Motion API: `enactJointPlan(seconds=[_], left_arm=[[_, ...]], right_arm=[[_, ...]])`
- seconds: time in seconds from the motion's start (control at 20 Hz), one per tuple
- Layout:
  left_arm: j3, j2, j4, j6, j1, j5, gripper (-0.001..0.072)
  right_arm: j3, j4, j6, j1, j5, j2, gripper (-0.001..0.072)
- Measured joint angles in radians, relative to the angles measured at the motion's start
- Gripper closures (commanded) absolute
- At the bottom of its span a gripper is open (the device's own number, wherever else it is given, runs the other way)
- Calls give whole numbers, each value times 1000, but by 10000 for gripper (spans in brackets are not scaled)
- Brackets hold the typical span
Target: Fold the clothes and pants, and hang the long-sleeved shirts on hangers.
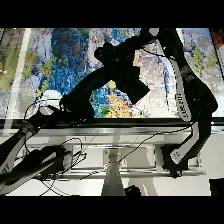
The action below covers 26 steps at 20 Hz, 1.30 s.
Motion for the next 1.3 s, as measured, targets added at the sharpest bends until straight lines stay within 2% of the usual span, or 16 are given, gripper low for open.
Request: enactJointPlan(seconds=[0.05, 0.1, 0.35, 0.5, 0.75, 0.95, 1.15, 1.3], left_arm=[[5, -9, 1, 2, -2, 30, 660], [13, -16, 6, 3, -3, 59, 679], [134, -28, 6, 30, 60, 175, 681], [299, -31, 61, 37, 196, 207, 683], [678, -42, 129, 10, 451, 223, 682], [942, -45, 148, -2, 566, 230, 682], [1050, -44, 251, -8, 607, 148, 682], [1075, -56, 439, -8, 631, 12, 682]], right_arm=[[0, 0, 0, 0, 0, 0, 691], [0, -1, 0, 0, 1, 0, 691], [1, -101, 0, -27, 11, 12, 691], [1, -150, 1, -93, 6, 60, 691], [1, -179, 40, -270, -97, 237, 691], [1, -139, 68, -422, -151, 407, 691], [-53, -129, 85, -562, -77, 554, 691], [-252, -122, 104, -665, -18, 709, 691]])
